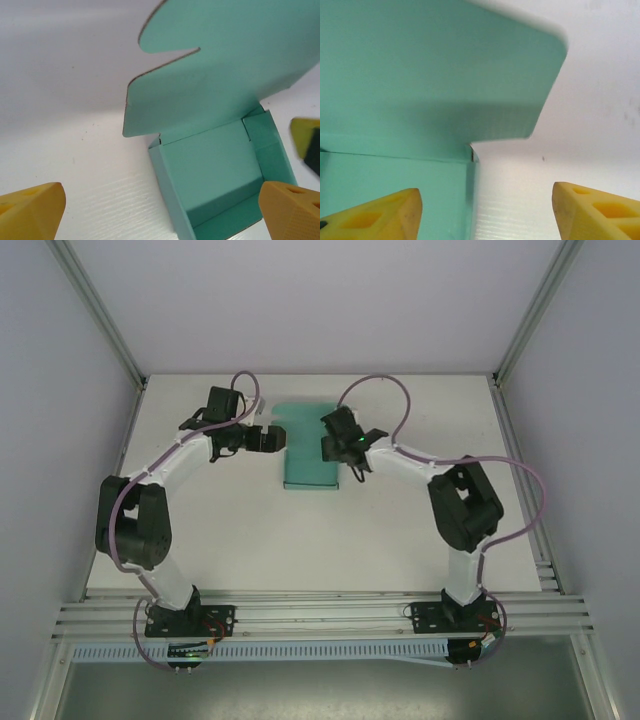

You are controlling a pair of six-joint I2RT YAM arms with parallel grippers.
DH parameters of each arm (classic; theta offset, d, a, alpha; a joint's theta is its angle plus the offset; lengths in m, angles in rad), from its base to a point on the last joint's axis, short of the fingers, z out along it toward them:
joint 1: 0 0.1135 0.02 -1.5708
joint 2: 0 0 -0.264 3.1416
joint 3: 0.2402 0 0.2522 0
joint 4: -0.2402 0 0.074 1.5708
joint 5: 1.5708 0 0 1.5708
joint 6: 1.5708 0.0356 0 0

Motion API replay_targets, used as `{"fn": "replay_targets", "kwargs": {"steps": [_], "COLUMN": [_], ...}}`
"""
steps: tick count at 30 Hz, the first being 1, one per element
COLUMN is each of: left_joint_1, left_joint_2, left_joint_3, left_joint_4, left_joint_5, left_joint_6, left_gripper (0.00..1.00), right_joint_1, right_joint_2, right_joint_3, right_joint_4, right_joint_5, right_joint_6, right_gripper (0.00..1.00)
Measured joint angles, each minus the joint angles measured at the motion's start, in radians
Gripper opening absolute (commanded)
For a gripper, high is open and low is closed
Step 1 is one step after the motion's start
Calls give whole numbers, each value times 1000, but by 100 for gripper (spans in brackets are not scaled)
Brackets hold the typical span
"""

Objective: Assemble paper box

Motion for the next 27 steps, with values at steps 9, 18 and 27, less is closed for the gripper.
{"fn": "replay_targets", "kwargs": {"steps": [9, 18, 27], "left_joint_1": [58, 55, 55], "left_joint_2": [163, 352, 400], "left_joint_3": [181, 401, 540], "left_joint_4": [-26, -156, -299], "left_joint_5": [153, 217, 316], "left_joint_6": [339, 582, 716], "left_gripper": [88, 62, 35], "right_joint_1": [-269, -354, -352], "right_joint_2": [-52, 183, 359], "right_joint_3": [58, 416, 641], "right_joint_4": [34, -242, -485], "right_joint_5": [-499, -826, -932], "right_joint_6": [-489, -831, -980], "right_gripper": [85, 78, 47]}}
